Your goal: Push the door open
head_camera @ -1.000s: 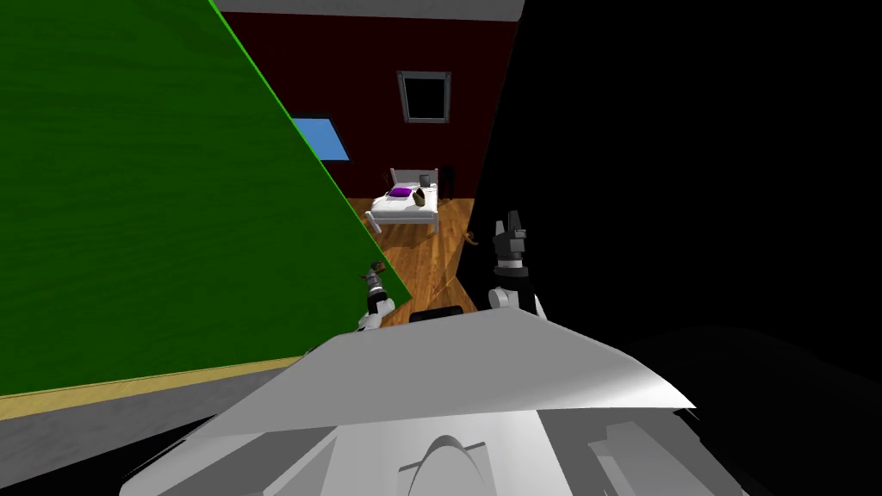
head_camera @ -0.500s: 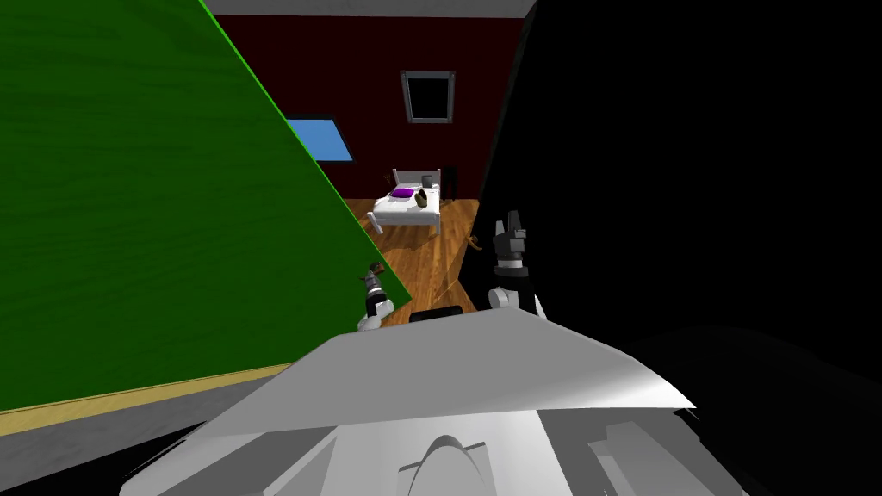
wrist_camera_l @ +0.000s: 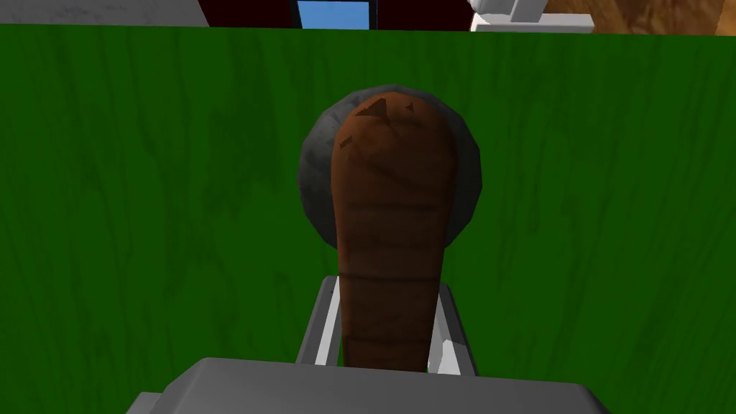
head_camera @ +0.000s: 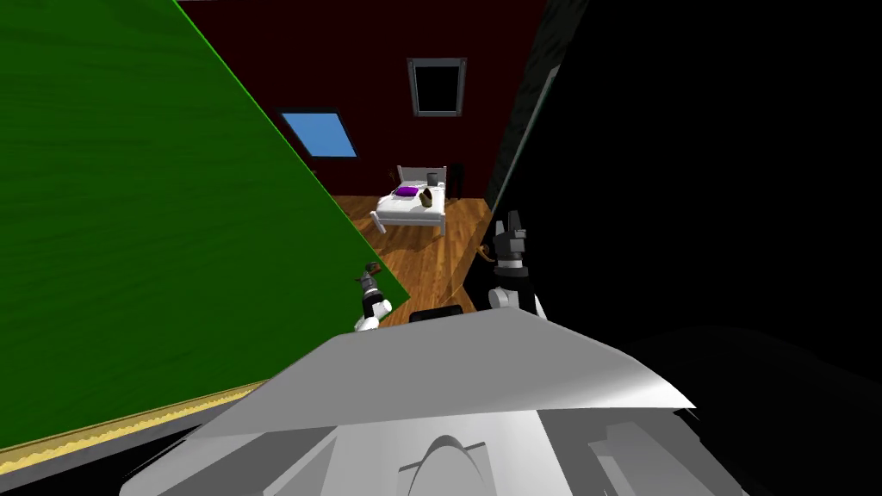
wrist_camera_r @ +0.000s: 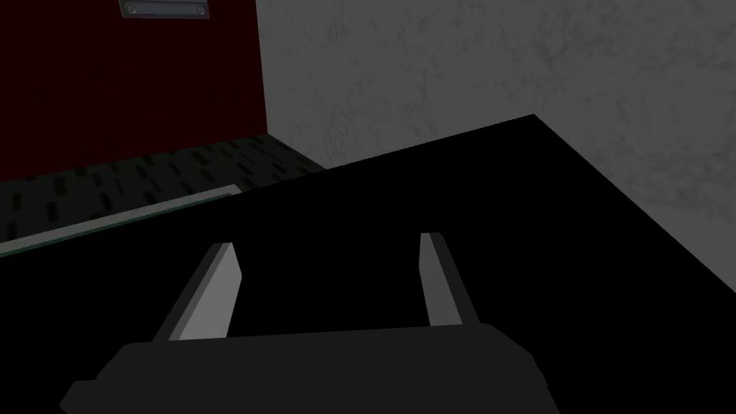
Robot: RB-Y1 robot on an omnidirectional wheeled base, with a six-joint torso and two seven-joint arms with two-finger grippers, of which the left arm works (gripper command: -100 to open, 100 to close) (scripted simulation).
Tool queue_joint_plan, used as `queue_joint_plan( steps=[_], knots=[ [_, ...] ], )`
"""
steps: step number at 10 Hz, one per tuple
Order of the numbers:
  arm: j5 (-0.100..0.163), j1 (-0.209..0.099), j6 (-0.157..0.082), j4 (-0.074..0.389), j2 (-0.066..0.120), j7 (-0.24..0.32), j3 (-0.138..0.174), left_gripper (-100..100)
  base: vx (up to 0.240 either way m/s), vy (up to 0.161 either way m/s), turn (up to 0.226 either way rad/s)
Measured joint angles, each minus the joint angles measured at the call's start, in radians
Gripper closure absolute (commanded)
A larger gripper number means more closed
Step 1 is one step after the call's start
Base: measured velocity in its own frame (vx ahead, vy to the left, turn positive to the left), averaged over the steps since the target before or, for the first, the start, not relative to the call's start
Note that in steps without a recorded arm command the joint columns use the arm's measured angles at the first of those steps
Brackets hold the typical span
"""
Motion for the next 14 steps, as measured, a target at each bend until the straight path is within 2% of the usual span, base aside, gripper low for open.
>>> queue_joint_plan(
  steps=[1,4,5,6,7,8,9,11,12,13,14],
  knots=[
    [0.000,-0.001,0.003,0.003,0.008,0.003,0.011,100,0.198,0.010,0.094],
    [-0.004,0.045,0.019,-0.058,-0.007,-0.001,0.032,100,0.184,0.004,0.115],
    [-0.004,0.041,0.013,-0.042,-0.005,-0.002,0.043,100,0.144,0.009,0.057],
    [-0.004,0.058,0.029,-0.081,-0.013,-0.007,0.050,100,0.171,-0.021,0.097],
    [-0.003,0.056,0.035,-0.084,-0.012,-0.012,0.061,100,0.204,-0.013,0.132],
    [-0.005,0.064,0.031,-0.091,-0.019,-0.015,0.070,100,0.206,-0.016,0.109],
    [-0.006,0.069,0.025,-0.087,-0.015,-0.009,0.078,100,0.135,-0.010,0.057],
    [-0.005,0.076,0.028,-0.104,-0.014,-0.010,0.087,100,0.060,-0.003,0.031],
    [-0.006,0.082,0.032,-0.114,-0.019,-0.010,0.090,100,0.104,-0.019,0.065],
    [-0.006,0.081,0.027,-0.104,-0.020,-0.010,0.095,100,0.065,-0.013,0.018],
    [-0.006,0.088,0.030,-0.114,-0.023,-0.011,0.098,100,0.019,-0.001,0.001]
  ],
)
